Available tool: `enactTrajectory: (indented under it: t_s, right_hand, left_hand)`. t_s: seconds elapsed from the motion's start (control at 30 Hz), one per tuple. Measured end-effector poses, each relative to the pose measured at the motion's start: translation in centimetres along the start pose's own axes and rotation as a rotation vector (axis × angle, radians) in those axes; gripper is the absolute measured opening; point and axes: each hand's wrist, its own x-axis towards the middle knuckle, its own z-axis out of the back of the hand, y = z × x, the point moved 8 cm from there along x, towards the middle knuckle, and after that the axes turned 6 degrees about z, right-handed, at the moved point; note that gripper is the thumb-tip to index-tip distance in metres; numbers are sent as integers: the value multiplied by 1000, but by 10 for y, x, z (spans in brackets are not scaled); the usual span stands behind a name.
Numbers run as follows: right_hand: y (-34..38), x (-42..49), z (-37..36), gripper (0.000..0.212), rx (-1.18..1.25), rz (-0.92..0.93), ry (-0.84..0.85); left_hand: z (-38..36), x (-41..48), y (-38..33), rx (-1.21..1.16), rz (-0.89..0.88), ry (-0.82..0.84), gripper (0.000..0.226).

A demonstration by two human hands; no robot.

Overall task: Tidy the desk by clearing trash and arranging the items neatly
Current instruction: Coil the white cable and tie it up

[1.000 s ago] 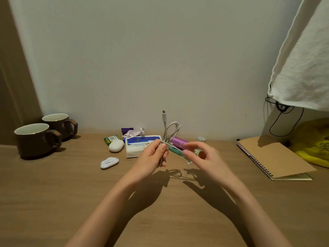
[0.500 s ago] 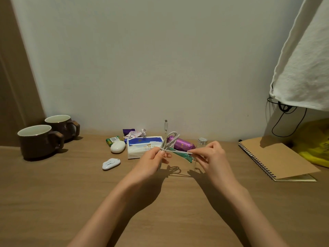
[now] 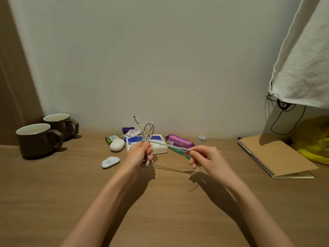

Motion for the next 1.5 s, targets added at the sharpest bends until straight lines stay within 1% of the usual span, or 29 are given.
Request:
enactTrajectory:
  t_s: [0.17, 0.27, 0.33, 0.4, 0.43, 0.53, 0.63, 0.7, 0.77, 0.83, 0.93, 1.03, 1.13, 1.23, 1.33, 1.4, 1.5]
  right_hand:
    - [-2, 0, 12, 5, -57, -12, -149]
    - [0, -3, 16, 8, -124, -2, -206]
    - [4, -6, 20, 8, -163, 23, -261]
    - [6, -7, 24, 7, -117, 42, -301]
    - [7, -6, 24, 10, -74, 50, -299]
    - [8, -2, 17, 18, -24, 78, -256]
    - [13, -3, 11, 6, -19, 95, -261]
    - [18, -5, 10, 3, -59, 134, -299]
    - [26, -7, 10, 6, -142, 192, -336]
    - [30, -7, 8, 10, -171, 235, -353]
    - [33, -6, -1, 13, -175, 292, -318]
    - [38, -7, -8, 14, -194, 337, -285]
    - [41, -7, -10, 12, -219, 346, -284]
    - [40, -7, -11, 8, -265, 331, -294]
    - [31, -5, -1, 10, -262, 254, -339]
    - [24, -6, 12, 10, -234, 201, -401]
    - [22, -7, 21, 8, -195, 137, -435]
  left_hand:
    - [-2, -2, 0, -135, 15, 21, 17]
    - [-1, -1, 0, -167, 22, -10, 16]
    - [1, -1, 0, -156, 27, -15, 17]
    - [0, -1, 2, -109, 42, -3, 20]
    - [-3, -1, 4, -93, 50, 10, 20]
    - [-13, -4, 12, -27, 63, 83, 13]
    - [-30, -10, 21, 76, 77, 223, 17]
    - [-42, -15, 26, 95, 69, 308, 14]
    - [-49, -18, 27, 107, 43, 317, 11]
    - [-53, -19, 28, 100, 16, 296, 19]
    - [-53, -19, 29, 55, 14, 260, 31]
    - [-46, -16, 30, 32, -6, 194, 31]
    - [-43, -14, 29, 23, -21, 168, 32]
    - [-40, -14, 27, -5, -31, 111, 28]
    - [-22, -8, 19, -70, -51, -3, 16]
    - [-3, -3, 11, -85, -94, -91, 18]
    - [14, 1, 2, 12, -172, -201, 24]
